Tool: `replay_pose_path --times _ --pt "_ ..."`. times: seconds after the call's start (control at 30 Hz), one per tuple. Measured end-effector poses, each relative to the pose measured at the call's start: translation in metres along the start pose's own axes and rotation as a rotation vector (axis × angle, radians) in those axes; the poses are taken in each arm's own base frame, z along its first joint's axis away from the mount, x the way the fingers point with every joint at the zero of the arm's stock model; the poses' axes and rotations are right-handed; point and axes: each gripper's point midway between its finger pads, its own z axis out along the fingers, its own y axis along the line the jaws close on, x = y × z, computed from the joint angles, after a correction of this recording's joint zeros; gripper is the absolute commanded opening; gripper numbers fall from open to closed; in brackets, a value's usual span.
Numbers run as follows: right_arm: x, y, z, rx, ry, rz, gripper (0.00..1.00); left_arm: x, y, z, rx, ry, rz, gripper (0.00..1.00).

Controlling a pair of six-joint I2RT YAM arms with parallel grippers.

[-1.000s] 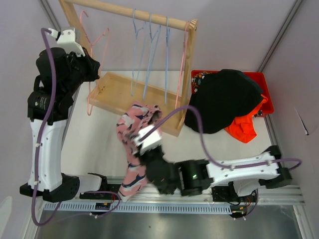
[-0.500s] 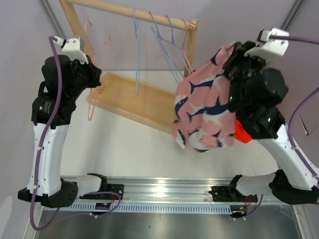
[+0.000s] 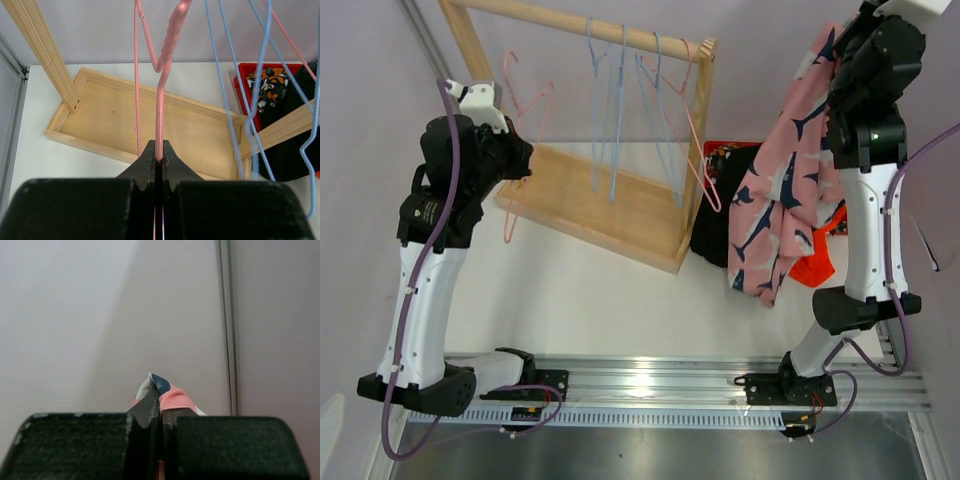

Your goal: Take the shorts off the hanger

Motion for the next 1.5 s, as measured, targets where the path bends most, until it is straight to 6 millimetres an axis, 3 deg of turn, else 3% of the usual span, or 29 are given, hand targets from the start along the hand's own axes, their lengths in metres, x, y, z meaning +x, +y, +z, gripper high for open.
replay_pose_path --times 0.27,0.33,0.4,0.43,0.5,0.63,0.73,0.8,0.83,0.87,0.9,1.07,1.23,1.33,1.5 --pt "-0.01 -0.035 0.039 0.02 -0.073 0.05 0.0 0.001 0.0 -0.008 0.003 -0.021 0.0 0.0" --pt "-0.003 -0.034 0.046 0.007 -0.07 0.066 0.0 -0.001 0.0 -0.009 0.005 -0.029 -0.001 0.0" --pt "0.015 -0.03 0.05 -0.012 -0.045 0.074 0.0 -0.003 0.0 -0.008 0.006 -0.038 -0.004 0.0" --pt "0.032 -0.027 0.052 -0.026 -0.024 0.079 0.0 -0.004 -0.001 -0.008 0.007 -0.043 -0.005 0.0" --pt "0.095 -0.029 0.044 -0.046 0.068 0.076 0.0 -0.005 -0.001 -0.007 0.008 -0.045 -0.009 0.0" --pt "0.261 -0.052 0.004 -0.036 0.349 0.064 0.0 -0.016 -0.003 0.002 0.009 -0.05 -0.01 0.0" --pt "0.378 -0.08 -0.052 0.005 0.599 0.045 0.0 -0.028 -0.006 0.009 0.015 -0.061 -0.01 0.0" --pt "0.418 -0.091 -0.082 0.026 0.704 0.06 0.38 -0.039 -0.01 0.012 0.03 -0.075 -0.01 0.0" --pt "0.424 -0.092 -0.088 0.027 0.729 0.064 0.56 -0.043 -0.012 0.013 0.038 -0.083 -0.01 0.0" --pt "0.427 -0.089 -0.091 0.024 0.742 0.089 0.89 -0.048 -0.014 0.013 0.045 -0.089 -0.009 0.0" --pt "0.426 -0.085 -0.09 0.018 0.739 0.117 0.99 -0.053 -0.015 0.014 0.051 -0.096 -0.009 0.0" --pt "0.404 -0.077 -0.099 -0.021 0.71 0.179 0.99 -0.082 -0.027 0.026 0.095 -0.138 -0.005 0.0" --pt "0.36 -0.072 -0.142 -0.074 0.674 0.206 0.99 -0.095 -0.035 0.063 0.125 -0.135 0.005 0.0" --pt "0.323 -0.053 -0.18 -0.168 0.64 0.231 0.99 -0.087 -0.036 0.09 0.13 -0.104 0.005 0.0" --pt "0.263 -0.027 -0.241 -0.343 0.57 0.294 0.99 -0.057 -0.035 0.128 0.134 -0.011 0.0 0.0"
